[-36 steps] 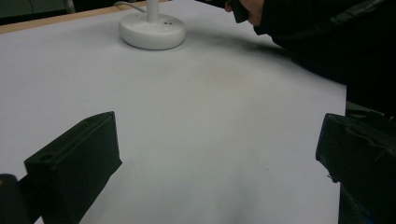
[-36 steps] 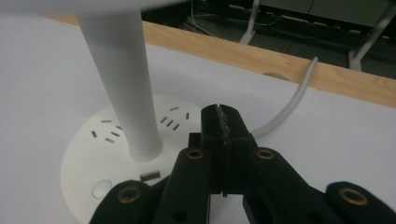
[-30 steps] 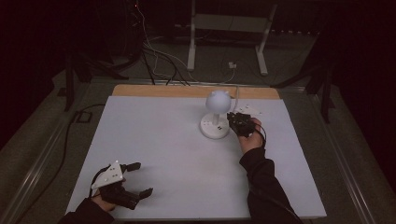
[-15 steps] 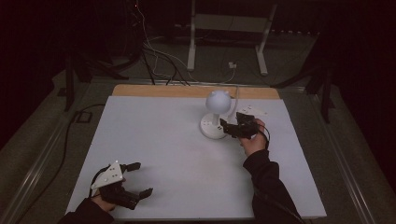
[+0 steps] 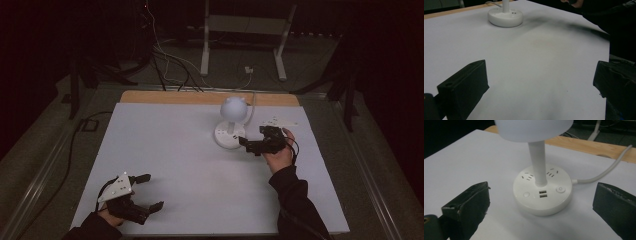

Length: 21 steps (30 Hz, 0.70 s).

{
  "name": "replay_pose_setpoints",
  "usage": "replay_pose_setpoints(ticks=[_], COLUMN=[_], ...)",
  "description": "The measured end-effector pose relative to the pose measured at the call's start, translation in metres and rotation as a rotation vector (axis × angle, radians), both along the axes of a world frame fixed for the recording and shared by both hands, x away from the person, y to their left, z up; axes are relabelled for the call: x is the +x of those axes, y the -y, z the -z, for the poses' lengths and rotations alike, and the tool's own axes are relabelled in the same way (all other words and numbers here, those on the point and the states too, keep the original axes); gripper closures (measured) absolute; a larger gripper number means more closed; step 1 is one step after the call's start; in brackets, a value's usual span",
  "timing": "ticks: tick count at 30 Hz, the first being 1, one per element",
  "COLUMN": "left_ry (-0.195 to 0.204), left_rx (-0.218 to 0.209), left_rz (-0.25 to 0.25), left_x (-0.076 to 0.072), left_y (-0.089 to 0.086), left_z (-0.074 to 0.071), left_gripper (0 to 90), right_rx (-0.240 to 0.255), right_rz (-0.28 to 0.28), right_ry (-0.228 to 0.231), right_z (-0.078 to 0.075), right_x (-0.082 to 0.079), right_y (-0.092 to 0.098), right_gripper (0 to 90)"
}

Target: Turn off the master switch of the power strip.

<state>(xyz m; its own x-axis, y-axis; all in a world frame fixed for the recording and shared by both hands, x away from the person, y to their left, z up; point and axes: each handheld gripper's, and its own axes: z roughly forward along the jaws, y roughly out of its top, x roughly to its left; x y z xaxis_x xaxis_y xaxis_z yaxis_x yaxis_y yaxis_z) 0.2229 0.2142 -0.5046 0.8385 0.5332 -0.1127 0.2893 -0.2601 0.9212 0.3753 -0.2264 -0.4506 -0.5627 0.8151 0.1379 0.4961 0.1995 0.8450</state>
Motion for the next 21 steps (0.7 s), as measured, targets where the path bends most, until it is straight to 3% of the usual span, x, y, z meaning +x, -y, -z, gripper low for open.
replay_pose_setpoints(ticks=[6,21], left_ry=[-0.001,0.001], left_rx=[0.000,0.000], left_rz=[0.000,0.003], left_x=[0.000,-0.001], left_y=[0.000,0.000], left_z=[0.000,0.000], left_gripper=[0.3,0.3], right_rx=[0.017,0.003], right_rz=[-0.027,-0.123], right_ry=[0.012,0.019], right_z=[-0.005,-0.002], right_x=[-0.016,-0.060], right_y=[0.004,0.008], right_gripper=[0.0,0.0])
